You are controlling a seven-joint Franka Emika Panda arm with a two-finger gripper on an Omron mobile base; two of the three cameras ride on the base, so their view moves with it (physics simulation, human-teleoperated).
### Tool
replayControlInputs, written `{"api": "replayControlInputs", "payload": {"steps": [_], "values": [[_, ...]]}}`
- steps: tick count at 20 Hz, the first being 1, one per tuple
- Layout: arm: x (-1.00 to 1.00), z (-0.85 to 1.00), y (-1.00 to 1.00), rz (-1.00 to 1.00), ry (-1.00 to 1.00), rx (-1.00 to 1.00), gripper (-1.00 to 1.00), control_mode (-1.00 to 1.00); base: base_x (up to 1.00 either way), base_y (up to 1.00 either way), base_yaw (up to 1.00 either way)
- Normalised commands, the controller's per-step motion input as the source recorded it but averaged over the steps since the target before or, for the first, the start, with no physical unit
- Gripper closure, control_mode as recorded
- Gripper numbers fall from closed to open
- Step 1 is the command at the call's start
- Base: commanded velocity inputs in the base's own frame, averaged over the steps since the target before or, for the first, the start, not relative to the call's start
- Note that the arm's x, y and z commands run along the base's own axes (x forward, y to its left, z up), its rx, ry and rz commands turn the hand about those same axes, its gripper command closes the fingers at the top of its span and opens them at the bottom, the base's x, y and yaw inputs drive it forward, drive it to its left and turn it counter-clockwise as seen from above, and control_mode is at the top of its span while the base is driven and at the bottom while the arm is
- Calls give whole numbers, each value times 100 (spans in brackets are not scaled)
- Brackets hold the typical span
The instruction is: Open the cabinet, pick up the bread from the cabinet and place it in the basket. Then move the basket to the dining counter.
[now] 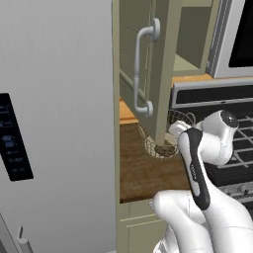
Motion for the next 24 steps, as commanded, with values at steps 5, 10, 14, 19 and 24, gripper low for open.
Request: {"api": "replayControlInputs", "payload": {"steps": [5,10,14,19,24], "values": [[-47,97,0,-9,1,1,100,-100,0,0,0],[-43,88,-15,-10,1,12,100,-100,0,0,0],[-58,81,-13,-9,8,23,100,-100,0,0,0],[-64,39,-10,-9,12,15,100,-100,0,0,0],[-38,13,0,-6,12,1,100,100,-11,-1,-1]]}}
